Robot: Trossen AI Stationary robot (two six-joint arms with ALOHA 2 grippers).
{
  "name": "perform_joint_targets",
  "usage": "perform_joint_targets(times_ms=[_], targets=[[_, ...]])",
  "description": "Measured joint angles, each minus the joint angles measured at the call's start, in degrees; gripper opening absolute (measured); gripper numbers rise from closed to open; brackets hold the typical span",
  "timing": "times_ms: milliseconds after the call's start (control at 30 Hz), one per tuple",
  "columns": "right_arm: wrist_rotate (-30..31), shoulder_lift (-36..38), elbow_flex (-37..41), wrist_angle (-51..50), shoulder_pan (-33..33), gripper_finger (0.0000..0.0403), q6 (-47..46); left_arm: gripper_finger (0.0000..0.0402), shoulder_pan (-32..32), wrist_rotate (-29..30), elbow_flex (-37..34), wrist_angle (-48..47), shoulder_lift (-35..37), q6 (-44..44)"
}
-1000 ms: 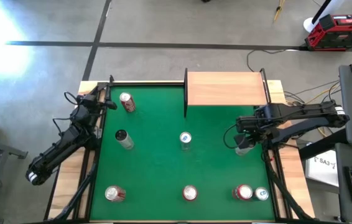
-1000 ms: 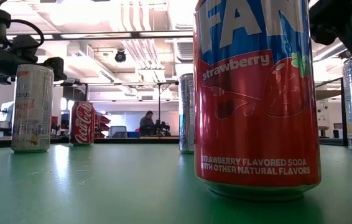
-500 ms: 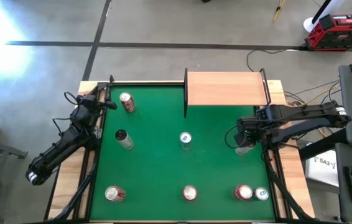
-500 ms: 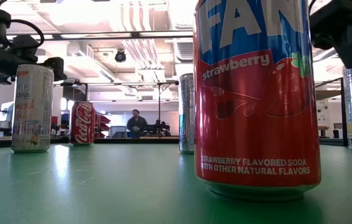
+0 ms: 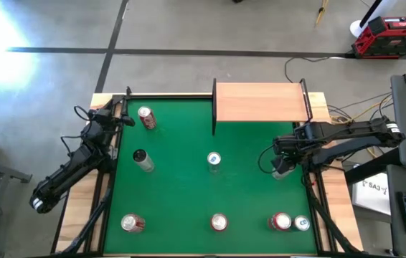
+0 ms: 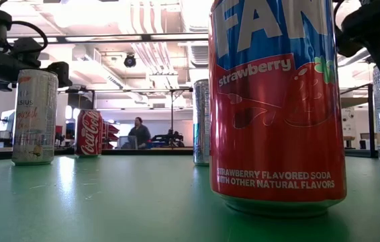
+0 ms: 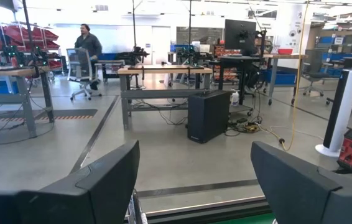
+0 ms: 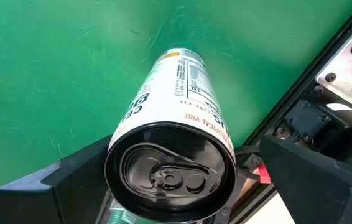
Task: Place canned beverage on shelf
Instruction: Put the right white yellow soda can on the shelf
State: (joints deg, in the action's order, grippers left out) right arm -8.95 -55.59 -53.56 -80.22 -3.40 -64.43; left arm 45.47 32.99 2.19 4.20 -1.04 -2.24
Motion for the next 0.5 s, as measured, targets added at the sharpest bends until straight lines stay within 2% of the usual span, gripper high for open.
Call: perform_joint_targets(times_ms=[500], targets=[[0.0, -0.6, 0.0, 0.3, 0.0, 0.0381, 0.9, 0.0293, 0.0, 0.0, 0.0, 0.0, 0.0, 0.0]])
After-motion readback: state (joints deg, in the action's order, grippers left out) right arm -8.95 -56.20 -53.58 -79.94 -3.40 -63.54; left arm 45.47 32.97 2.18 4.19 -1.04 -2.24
